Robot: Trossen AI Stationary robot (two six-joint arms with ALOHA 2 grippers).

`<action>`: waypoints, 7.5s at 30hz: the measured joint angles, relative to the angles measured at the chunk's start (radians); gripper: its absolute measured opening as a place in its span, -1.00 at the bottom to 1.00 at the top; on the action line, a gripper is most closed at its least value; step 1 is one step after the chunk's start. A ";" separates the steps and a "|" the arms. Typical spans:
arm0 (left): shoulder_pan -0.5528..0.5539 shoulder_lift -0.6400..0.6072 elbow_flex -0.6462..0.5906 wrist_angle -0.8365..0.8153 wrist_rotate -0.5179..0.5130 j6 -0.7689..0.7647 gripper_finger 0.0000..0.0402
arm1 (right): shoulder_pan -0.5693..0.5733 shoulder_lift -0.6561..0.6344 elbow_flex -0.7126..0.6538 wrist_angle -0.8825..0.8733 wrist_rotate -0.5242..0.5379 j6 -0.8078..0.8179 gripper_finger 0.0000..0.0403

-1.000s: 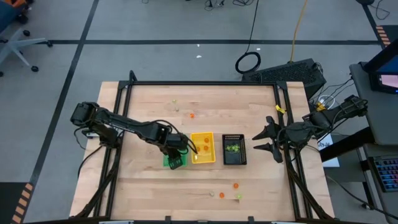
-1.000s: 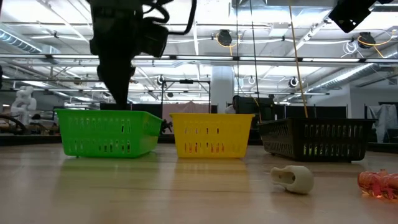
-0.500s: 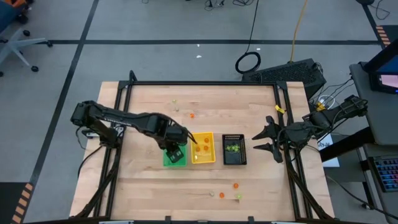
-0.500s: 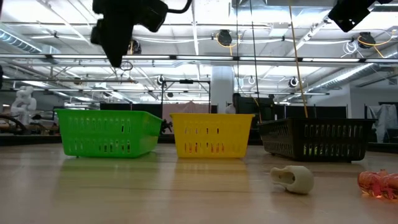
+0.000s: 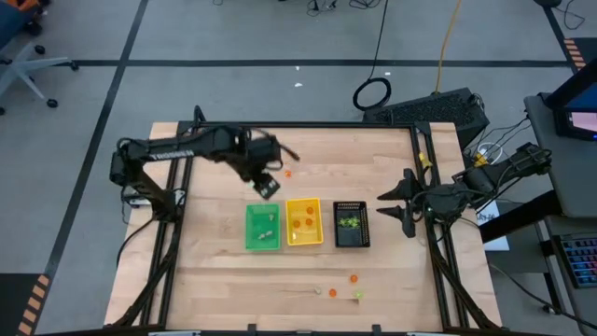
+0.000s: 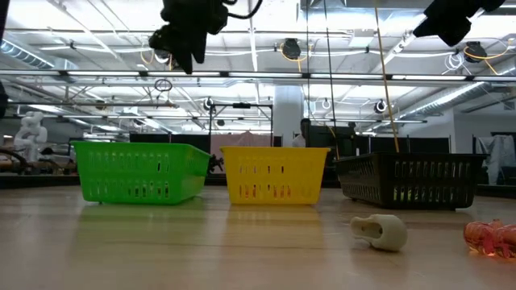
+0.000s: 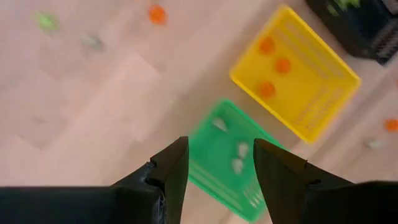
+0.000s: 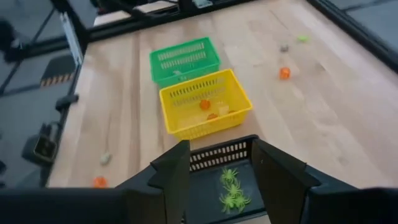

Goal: Sort Halloween decoration
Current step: Put the green spider toy into the black basket

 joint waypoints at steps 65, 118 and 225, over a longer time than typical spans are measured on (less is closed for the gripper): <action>0.558 0.427 -0.019 0.204 -0.043 0.551 -0.13 | -0.419 0.223 0.000 0.220 -0.087 0.512 -0.20; 0.560 0.465 -0.095 0.349 -0.036 0.380 -0.13 | -0.431 0.227 0.000 0.166 -0.088 0.485 -0.20; 0.537 0.429 -0.181 0.379 0.128 0.514 -1.00 | -0.432 0.227 0.000 0.162 -0.058 0.485 -0.20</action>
